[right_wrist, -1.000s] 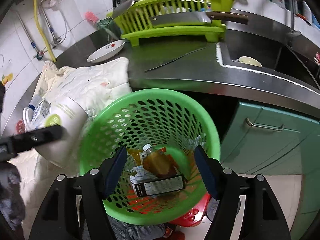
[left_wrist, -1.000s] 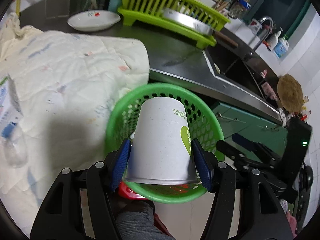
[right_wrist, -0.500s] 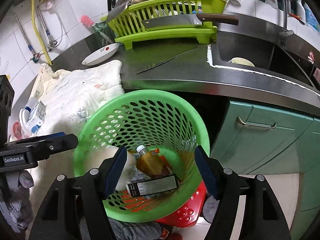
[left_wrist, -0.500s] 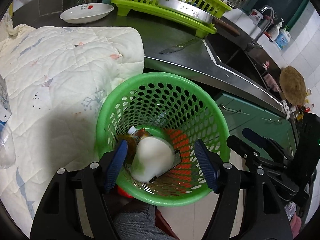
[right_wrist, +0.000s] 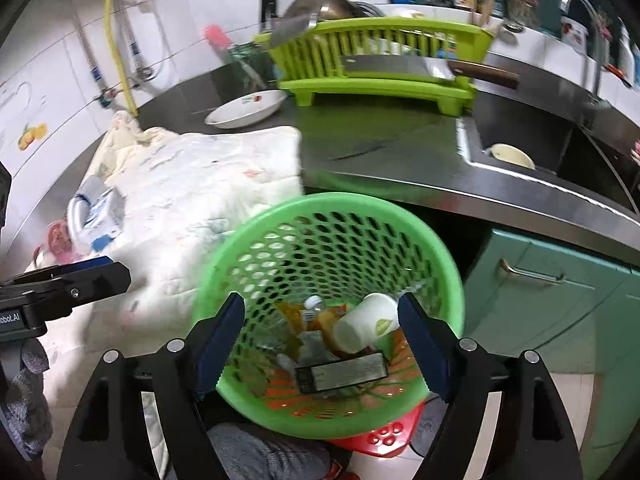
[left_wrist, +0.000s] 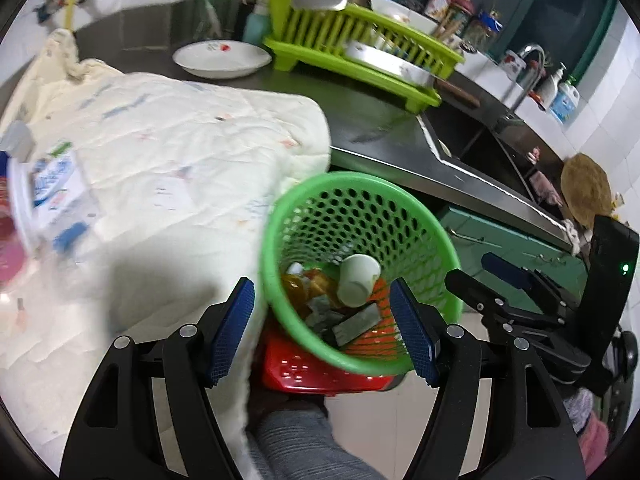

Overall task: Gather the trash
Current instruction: 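Move the left tool to the red Coca-Cola can while the right approaches the clear plastic cup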

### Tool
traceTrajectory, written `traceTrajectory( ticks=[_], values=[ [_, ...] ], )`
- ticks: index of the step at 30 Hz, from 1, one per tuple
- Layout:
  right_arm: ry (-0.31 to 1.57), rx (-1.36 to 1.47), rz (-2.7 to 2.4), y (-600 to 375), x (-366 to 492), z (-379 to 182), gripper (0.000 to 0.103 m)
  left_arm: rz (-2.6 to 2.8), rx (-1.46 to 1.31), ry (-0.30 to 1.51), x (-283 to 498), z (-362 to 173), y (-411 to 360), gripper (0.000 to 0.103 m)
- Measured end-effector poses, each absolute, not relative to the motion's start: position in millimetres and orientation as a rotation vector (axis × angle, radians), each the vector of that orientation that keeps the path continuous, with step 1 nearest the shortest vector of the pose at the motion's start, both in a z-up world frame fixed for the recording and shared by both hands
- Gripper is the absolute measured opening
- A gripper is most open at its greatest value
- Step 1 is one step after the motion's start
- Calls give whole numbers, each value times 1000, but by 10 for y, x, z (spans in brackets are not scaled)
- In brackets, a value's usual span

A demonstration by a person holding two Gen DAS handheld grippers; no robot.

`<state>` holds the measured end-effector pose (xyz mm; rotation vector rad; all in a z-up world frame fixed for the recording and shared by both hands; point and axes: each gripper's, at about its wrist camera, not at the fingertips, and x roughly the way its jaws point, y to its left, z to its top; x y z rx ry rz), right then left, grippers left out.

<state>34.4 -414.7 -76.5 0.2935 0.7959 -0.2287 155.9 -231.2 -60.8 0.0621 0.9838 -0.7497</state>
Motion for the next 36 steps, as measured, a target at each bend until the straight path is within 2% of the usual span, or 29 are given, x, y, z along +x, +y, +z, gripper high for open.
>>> traceTrajectory(
  ticks=[23, 27, 36],
  values=[
    [802, 189, 47, -2796, 1162, -445, 76, -336, -126, 901, 1915, -179, -244, 69],
    [807, 159, 89, -2572, 1331, -408, 76, -218, -182, 884, 2037, -95, 111, 73],
    [810, 154, 172, -2294, 1722, -281, 76, -8, -387, 936, 2494, -267, 737, 77]
  ],
)
